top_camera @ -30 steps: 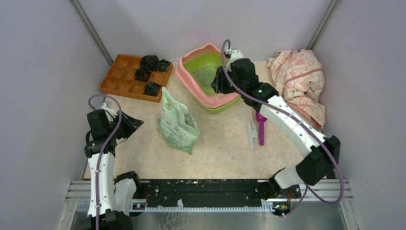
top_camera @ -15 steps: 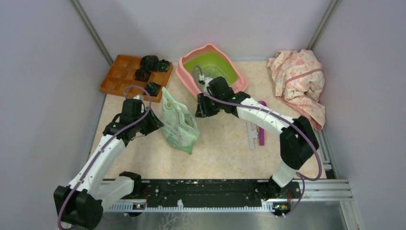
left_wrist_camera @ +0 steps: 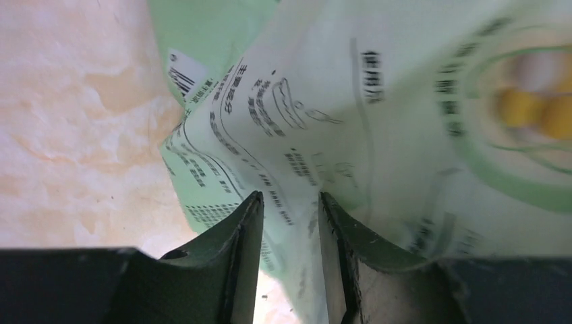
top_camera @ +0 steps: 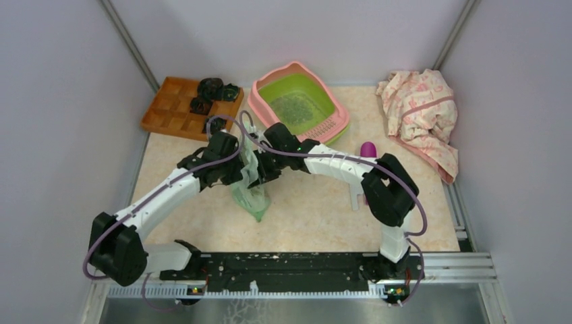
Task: Fill the litter box with clean litter
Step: Adjust the cat litter bag at the center of the board.
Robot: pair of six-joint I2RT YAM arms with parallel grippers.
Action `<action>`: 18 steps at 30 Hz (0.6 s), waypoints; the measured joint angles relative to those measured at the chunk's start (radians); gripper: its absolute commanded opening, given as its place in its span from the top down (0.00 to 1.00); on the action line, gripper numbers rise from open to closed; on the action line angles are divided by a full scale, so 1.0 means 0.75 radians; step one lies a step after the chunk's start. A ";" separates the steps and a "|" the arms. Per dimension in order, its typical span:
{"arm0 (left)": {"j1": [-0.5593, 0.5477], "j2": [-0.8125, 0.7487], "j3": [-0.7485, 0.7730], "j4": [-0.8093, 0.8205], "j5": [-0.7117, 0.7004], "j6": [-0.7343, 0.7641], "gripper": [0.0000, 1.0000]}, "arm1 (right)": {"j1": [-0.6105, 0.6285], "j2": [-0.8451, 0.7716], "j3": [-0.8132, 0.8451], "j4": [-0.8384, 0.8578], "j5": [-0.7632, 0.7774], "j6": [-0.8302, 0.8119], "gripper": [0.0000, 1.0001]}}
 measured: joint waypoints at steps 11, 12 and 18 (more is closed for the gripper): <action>-0.001 -0.226 0.290 -0.022 -0.103 -0.015 0.58 | 0.003 -0.044 0.083 0.126 -0.169 0.184 0.60; -0.001 -0.237 0.293 -0.020 -0.103 -0.021 0.58 | 0.003 -0.047 0.095 0.130 -0.178 0.194 0.60; -0.009 -0.304 0.272 -0.037 -0.165 -0.031 0.53 | 0.000 -0.079 0.143 0.073 -0.129 0.159 0.59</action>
